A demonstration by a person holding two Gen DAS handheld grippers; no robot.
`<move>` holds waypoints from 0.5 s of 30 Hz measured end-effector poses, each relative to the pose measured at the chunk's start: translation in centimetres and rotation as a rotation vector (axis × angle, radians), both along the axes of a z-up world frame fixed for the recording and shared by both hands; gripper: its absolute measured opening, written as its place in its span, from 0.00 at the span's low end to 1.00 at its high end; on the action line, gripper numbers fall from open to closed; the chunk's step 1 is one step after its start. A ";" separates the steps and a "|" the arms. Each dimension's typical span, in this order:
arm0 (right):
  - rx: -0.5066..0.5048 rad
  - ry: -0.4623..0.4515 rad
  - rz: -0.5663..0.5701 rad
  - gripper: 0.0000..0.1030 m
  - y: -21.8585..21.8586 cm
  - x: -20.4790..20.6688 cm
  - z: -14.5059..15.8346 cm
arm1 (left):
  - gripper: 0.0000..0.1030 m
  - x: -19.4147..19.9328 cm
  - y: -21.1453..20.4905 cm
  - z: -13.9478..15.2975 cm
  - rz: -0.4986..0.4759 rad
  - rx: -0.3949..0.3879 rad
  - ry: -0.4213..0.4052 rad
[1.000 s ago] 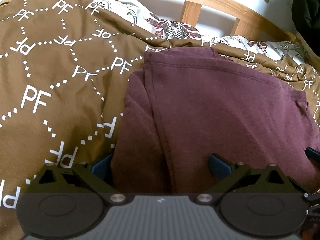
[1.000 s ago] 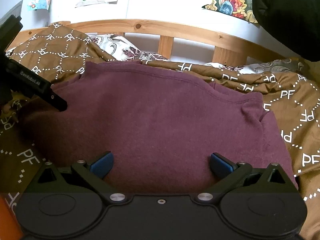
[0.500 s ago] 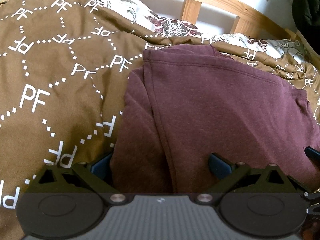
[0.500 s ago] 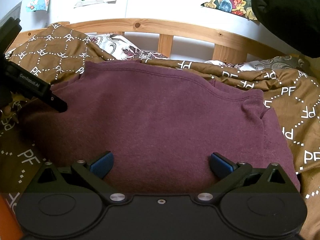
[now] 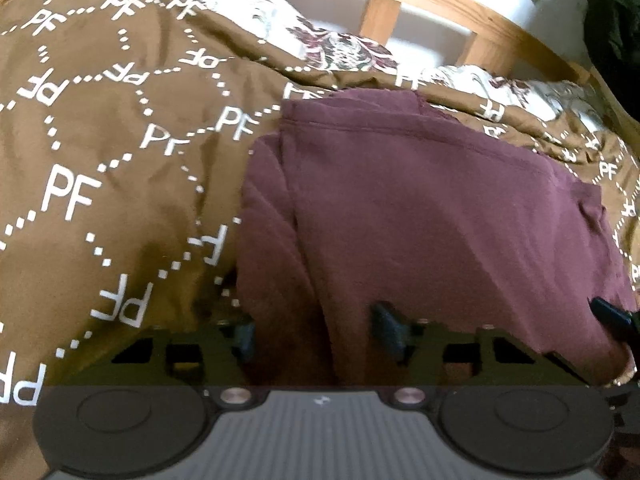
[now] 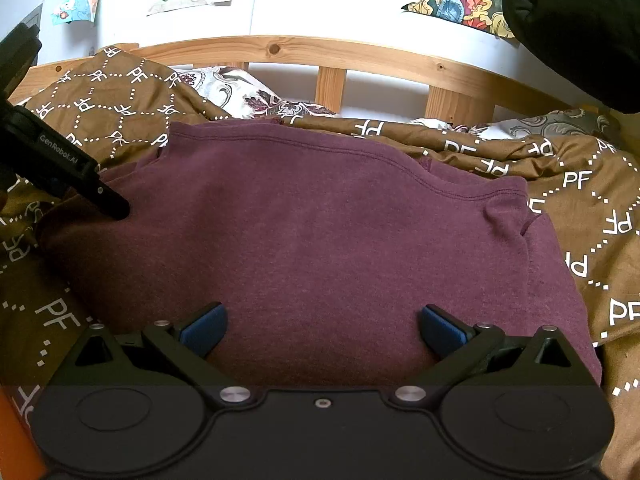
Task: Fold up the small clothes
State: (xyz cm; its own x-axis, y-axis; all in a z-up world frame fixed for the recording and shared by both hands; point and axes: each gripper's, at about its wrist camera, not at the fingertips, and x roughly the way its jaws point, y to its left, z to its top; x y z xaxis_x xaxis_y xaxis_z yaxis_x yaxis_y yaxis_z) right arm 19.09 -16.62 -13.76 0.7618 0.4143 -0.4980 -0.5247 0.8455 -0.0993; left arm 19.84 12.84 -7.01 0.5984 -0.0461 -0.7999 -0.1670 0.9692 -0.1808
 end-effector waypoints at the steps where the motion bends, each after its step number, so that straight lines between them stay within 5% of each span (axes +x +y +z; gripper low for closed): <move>1: 0.000 0.000 0.000 1.00 0.0 0.0 0.0 | 0.51 0.1 -0.2 0.1 -0.003 0.012 0.002; 3: 0.001 0.003 0.000 1.00 0.0 0.0 0.0 | 0.34 0.2 -0.7 0.4 -0.014 0.030 0.006; 6: 0.001 0.004 0.000 1.00 0.0 0.1 -0.1 | 0.24 0.3 -1.2 1.1 -0.017 0.048 -0.005; 15: -0.046 -0.001 0.004 1.00 -0.1 0.1 0.8 | 0.17 -0.5 -5.6 6.5 -0.174 0.105 -0.172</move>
State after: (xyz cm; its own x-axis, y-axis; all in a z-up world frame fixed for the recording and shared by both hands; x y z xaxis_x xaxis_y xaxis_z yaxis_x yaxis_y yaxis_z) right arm 19.16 -16.70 -12.96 0.7605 0.3943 -0.5159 -0.5283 0.8377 -0.1386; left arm 19.30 7.26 -0.53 0.7162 -0.0825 -0.6930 0.0287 0.9956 -0.0889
